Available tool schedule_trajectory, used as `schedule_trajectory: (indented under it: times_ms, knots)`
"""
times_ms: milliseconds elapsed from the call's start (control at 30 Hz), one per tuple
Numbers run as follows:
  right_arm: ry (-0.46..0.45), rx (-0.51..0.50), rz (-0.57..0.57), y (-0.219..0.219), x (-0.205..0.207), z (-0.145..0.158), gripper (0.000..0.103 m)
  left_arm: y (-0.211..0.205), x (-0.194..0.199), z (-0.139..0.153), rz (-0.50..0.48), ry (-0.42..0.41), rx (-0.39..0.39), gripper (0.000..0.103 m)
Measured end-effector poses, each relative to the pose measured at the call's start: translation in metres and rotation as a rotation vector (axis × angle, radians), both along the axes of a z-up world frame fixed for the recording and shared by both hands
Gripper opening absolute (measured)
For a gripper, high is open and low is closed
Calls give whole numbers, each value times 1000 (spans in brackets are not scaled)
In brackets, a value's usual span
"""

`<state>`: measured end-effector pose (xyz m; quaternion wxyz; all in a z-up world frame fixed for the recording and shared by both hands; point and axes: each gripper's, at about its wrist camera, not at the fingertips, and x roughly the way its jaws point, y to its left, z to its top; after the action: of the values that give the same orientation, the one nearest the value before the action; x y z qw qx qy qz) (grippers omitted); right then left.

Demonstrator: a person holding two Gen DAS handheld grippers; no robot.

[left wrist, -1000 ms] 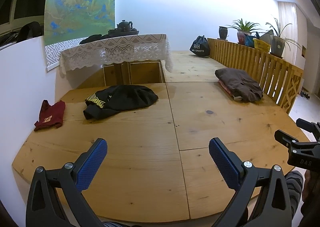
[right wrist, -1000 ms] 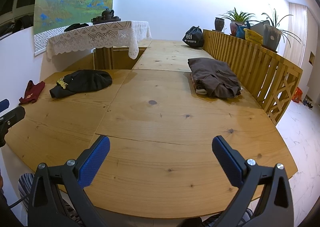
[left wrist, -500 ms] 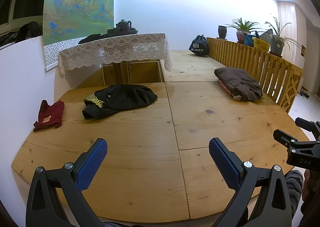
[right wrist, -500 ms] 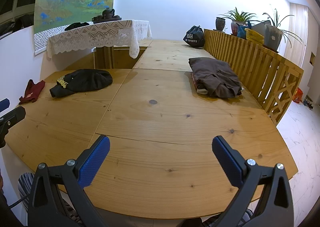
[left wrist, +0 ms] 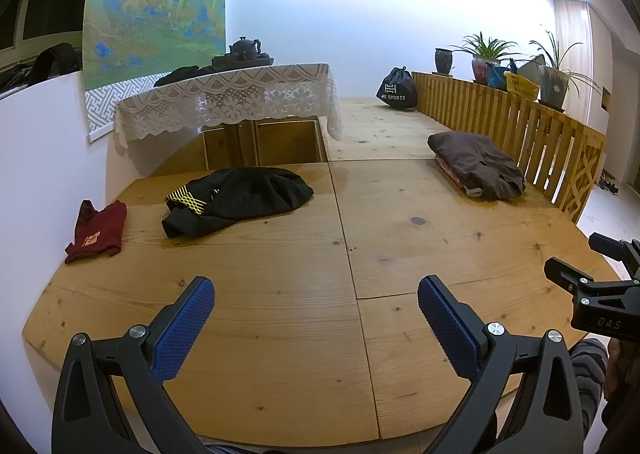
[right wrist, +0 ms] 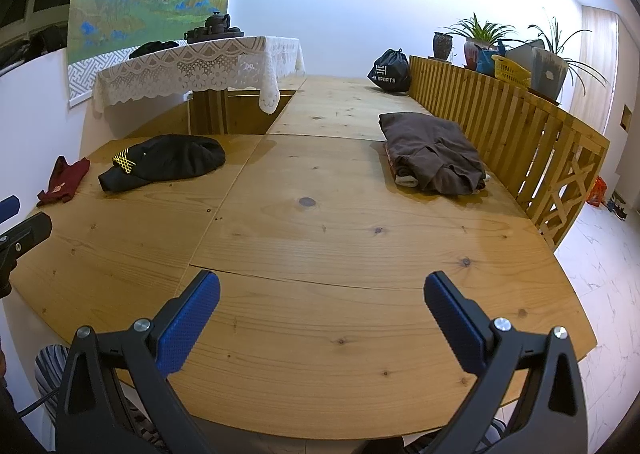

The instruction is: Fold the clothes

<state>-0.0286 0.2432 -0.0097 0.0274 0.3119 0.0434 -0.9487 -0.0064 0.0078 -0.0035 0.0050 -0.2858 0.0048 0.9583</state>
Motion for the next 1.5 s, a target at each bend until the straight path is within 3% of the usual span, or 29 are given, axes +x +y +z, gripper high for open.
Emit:
schedule_trajectory:
  times_ms: [567, 867, 1033, 1200, 1500]
  knots:
    - [-18, 1, 5, -1, -11, -6, 103, 0, -8, -5, 0, -15, -6, 102]
    - [-9, -60, 100, -7, -28, 0, 103, -10, -19, -6, 16, -8, -21, 102]
    - [3, -124, 162, -13, -51, 12, 103, -28, -35, -2, 16, -3, 2, 102]
    - [-38, -154, 216, -29, -87, 21, 103, -51, -58, -2, 51, -5, -33, 102]
    - [-18, -41, 252, -80, -152, 44, 103, -97, -107, 1, 78, -26, -45, 102]
